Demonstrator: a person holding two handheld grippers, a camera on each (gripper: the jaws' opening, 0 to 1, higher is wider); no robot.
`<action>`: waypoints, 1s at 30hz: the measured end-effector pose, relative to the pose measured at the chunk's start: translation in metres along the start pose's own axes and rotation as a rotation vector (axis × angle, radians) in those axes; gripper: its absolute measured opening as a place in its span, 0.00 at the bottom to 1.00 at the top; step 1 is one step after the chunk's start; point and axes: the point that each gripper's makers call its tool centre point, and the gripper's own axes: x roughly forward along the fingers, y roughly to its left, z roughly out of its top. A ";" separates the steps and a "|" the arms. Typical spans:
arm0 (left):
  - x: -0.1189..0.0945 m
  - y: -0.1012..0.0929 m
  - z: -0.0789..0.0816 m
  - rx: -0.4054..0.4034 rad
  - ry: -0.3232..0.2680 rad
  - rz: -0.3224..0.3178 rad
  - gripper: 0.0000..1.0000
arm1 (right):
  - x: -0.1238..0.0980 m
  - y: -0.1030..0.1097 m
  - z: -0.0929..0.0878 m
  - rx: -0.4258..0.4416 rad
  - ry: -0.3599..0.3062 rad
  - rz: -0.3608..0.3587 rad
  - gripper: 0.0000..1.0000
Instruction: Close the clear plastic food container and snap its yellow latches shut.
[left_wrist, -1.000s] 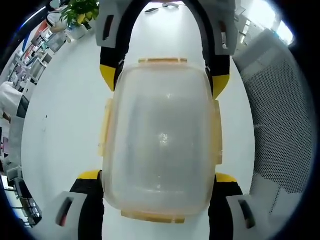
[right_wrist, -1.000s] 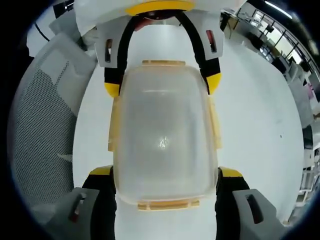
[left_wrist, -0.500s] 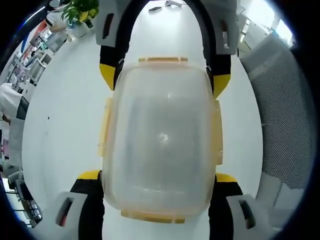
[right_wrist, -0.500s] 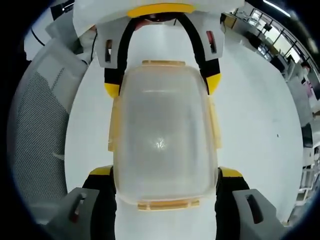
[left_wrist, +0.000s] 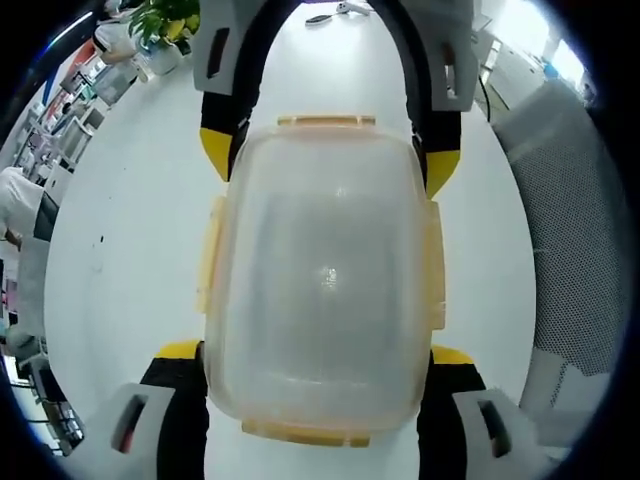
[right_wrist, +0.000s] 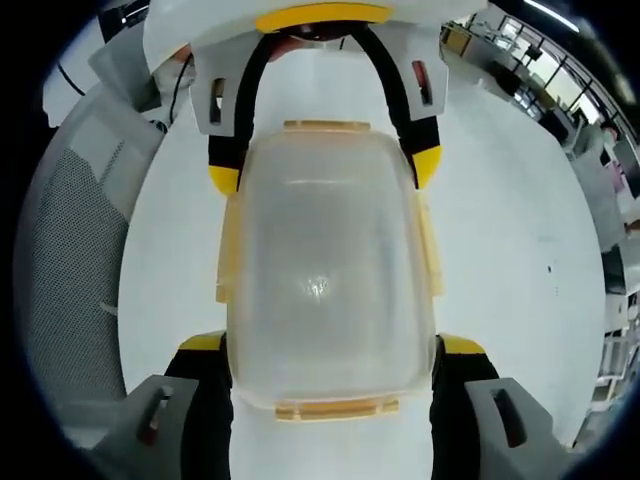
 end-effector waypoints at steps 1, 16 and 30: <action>0.000 0.000 0.000 0.000 -0.002 0.000 0.85 | 0.000 0.000 0.000 0.000 -0.002 -0.001 0.79; 0.000 0.000 0.000 0.005 -0.024 0.003 0.85 | 0.000 0.000 0.001 0.002 -0.031 -0.011 0.80; -0.011 0.008 0.001 -0.108 -0.182 0.157 0.90 | -0.006 0.002 0.007 0.111 -0.250 -0.170 0.86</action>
